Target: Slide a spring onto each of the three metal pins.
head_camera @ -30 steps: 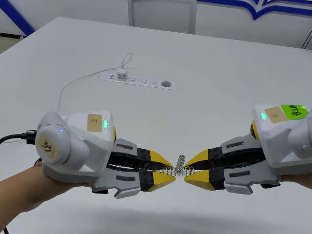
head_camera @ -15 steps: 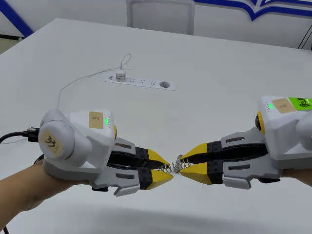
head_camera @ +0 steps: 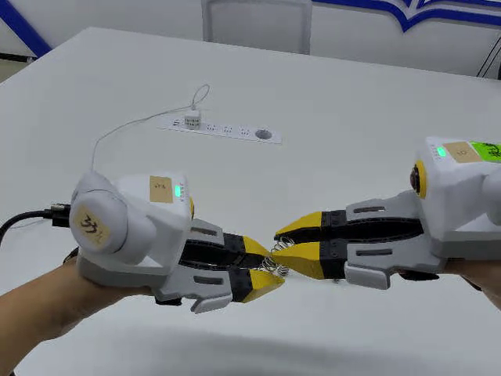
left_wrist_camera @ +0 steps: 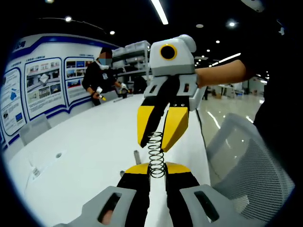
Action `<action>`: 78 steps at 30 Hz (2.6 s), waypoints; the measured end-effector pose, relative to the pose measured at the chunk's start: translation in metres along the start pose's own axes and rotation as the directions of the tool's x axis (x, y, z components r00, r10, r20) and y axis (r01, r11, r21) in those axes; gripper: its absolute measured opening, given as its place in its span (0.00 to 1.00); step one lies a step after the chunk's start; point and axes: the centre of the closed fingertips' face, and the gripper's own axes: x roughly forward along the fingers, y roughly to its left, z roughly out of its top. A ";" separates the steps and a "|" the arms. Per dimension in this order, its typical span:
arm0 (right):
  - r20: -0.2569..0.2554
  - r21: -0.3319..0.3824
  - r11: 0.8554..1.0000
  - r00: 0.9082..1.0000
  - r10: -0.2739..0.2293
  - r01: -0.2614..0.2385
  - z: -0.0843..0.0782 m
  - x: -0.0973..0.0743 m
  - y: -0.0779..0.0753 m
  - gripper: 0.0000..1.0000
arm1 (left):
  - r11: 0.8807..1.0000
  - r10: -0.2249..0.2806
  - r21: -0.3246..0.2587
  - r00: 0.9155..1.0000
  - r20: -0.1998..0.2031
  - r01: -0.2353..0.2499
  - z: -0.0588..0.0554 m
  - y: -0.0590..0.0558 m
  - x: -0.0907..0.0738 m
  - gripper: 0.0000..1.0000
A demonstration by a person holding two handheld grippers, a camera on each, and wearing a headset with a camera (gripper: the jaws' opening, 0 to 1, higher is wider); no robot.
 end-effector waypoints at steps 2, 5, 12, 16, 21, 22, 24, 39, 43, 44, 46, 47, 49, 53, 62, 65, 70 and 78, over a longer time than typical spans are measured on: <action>-0.012 -0.010 1.000 1.000 0.001 -0.001 0.000 0.002 0.000 0.11 | 1.000 0.003 -0.001 1.000 0.006 -0.003 0.001 0.001 0.000 0.11; -0.029 -0.025 1.000 1.000 -0.003 0.002 -0.003 0.003 -0.001 0.10 | 1.000 0.015 -0.005 1.000 0.008 -0.015 0.001 0.003 -0.001 0.11; -0.032 -0.037 0.999 0.999 -0.022 0.021 -0.002 0.004 -0.003 0.10 | 0.999 0.029 -0.014 0.999 0.021 -0.029 0.001 0.005 -0.003 0.11; -0.033 -0.038 0.999 0.999 -0.033 0.032 -0.002 0.003 -0.005 0.10 | 0.999 0.034 -0.015 0.999 0.024 -0.033 0.002 0.007 -0.003 0.12; -0.043 -0.046 0.998 0.998 -0.047 0.045 -0.003 0.000 -0.009 0.10 | 0.998 0.055 -0.013 0.998 0.040 -0.054 0.006 0.010 -0.004 0.19; -0.043 -0.046 0.998 0.998 -0.050 0.048 -0.003 0.000 -0.009 0.10 | 0.998 0.056 -0.019 0.998 0.042 -0.055 0.007 0.010 -0.004 0.21; -0.041 -0.043 0.998 0.998 -0.055 0.053 -0.004 -0.001 -0.011 0.10 | 0.998 0.066 -0.018 0.997 0.034 -0.065 0.005 0.012 -0.004 0.25; -0.053 -0.037 0.994 0.993 -0.106 0.104 -0.008 -0.006 -0.026 0.10 | 0.986 0.156 -0.061 0.988 0.021 -0.155 -0.001 0.028 -0.020 0.60; -0.059 -0.037 0.993 0.991 -0.117 0.115 -0.011 -0.008 -0.028 0.10 | 0.981 0.182 -0.069 0.983 0.016 -0.181 -0.003 0.032 -0.026 0.68; -0.059 -0.037 0.992 0.991 -0.122 0.120 -0.011 -0.008 -0.029 0.10 | 0.980 0.186 -0.070 0.983 0.014 -0.184 -0.004 0.033 -0.026 0.70; -0.061 -0.034 0.992 0.990 -0.125 0.124 -0.012 -0.008 -0.030 0.10 | 0.978 0.199 -0.072 0.980 0.003 -0.198 -0.007 0.035 -0.029 0.73; -0.062 -0.035 0.991 0.990 -0.128 0.126 -0.012 -0.008 -0.031 0.10 | 0.976 0.203 -0.074 0.979 0.000 -0.203 -0.008 0.035 -0.030 0.76; -0.064 -0.033 0.991 0.989 -0.133 0.131 -0.013 -0.009 -0.033 0.10 | 0.974 0.213 -0.076 0.977 -0.007 -0.213 -0.010 0.036 -0.032 0.79; -0.067 -0.028 0.990 0.988 -0.142 0.140 -0.015 -0.009 -0.036 0.10 | 0.971 0.222 -0.084 0.975 -0.011 -0.222 -0.012 0.035 -0.036 0.83; -0.077 -0.021 0.985 0.982 -0.173 0.172 -0.020 -0.008 -0.047 0.10 | 0.962 0.250 -0.103 0.968 -0.030 -0.252 -0.021 0.038 -0.046 0.90; -0.078 -0.018 0.983 0.980 -0.184 0.184 -0.021 -0.008 -0.051 0.10 | 0.958 0.262 -0.116 0.965 -0.032 -0.264 -0.023 0.040 -0.051 0.93; -0.086 -0.006 0.979 0.975 -0.203 0.204 -0.025 -0.003 -0.057 0.10 | 0.951 0.277 -0.134 0.960 -0.031 -0.279 -0.028 0.045 -0.060 0.96; -0.098 -0.002 0.978 0.973 -0.208 0.209 -0.028 0.010 -0.063 0.10 | 0.944 0.289 -0.154 0.957 -0.033 -0.290 -0.033 0.045 -0.063 1.00</action>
